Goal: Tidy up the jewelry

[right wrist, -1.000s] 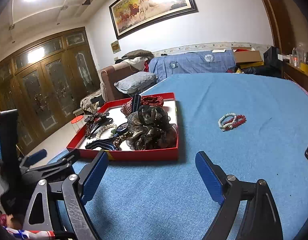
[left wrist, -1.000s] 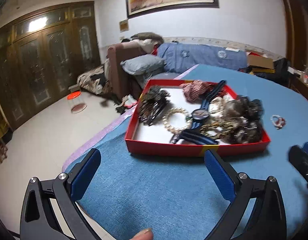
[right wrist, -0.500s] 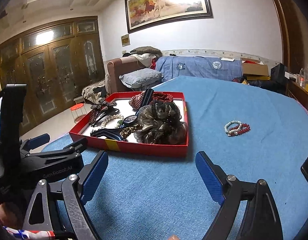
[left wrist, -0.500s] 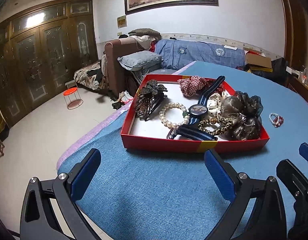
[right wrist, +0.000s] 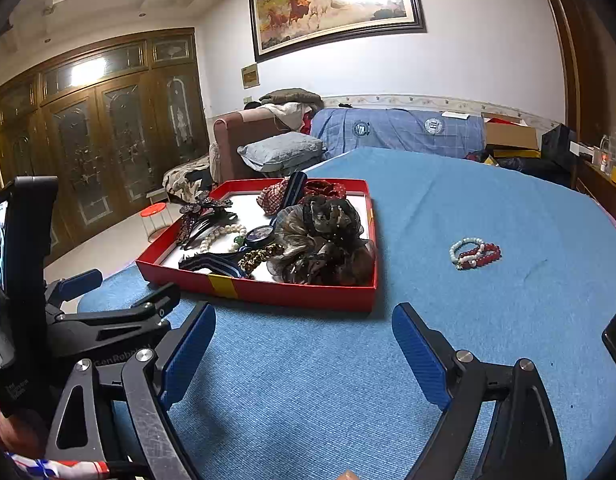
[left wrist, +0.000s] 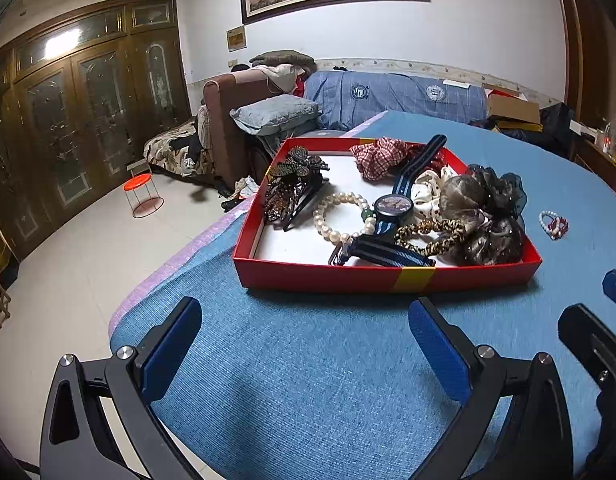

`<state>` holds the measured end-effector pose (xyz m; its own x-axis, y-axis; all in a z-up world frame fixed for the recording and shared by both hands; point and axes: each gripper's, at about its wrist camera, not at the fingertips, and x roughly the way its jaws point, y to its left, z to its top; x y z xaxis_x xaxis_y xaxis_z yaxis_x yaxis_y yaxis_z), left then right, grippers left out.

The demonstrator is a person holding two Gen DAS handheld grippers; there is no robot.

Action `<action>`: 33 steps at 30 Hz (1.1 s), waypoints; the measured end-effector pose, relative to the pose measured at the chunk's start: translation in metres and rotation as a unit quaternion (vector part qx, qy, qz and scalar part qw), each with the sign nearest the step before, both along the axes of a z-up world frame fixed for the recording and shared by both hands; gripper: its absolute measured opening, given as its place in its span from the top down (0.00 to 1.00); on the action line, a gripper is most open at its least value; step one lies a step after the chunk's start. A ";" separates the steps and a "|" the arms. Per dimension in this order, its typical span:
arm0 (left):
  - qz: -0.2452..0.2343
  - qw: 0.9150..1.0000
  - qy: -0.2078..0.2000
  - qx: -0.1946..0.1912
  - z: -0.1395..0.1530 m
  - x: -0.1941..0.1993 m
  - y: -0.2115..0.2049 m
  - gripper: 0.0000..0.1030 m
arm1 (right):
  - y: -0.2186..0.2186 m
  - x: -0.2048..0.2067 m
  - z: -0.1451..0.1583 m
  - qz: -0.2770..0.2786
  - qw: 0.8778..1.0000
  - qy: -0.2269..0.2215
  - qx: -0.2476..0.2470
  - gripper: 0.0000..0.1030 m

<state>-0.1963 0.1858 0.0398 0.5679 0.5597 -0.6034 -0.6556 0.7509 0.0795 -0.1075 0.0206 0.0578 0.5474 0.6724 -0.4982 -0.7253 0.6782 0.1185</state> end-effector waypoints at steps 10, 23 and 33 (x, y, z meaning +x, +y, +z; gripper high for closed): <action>-0.008 1.000 0.008 0.002 -0.005 0.002 -0.002 0.00 | 0.000 0.000 0.000 -0.003 1.000 0.002 -0.002 0.08; -0.015 1.000 0.018 -0.008 -0.012 0.006 0.001 0.00 | 0.001 0.002 -0.001 -0.007 1.000 0.007 -0.003 0.08; -0.024 0.999 0.030 -0.003 -0.017 0.009 -0.001 0.00 | 0.001 0.003 -0.002 -0.006 1.000 0.008 -0.004 0.08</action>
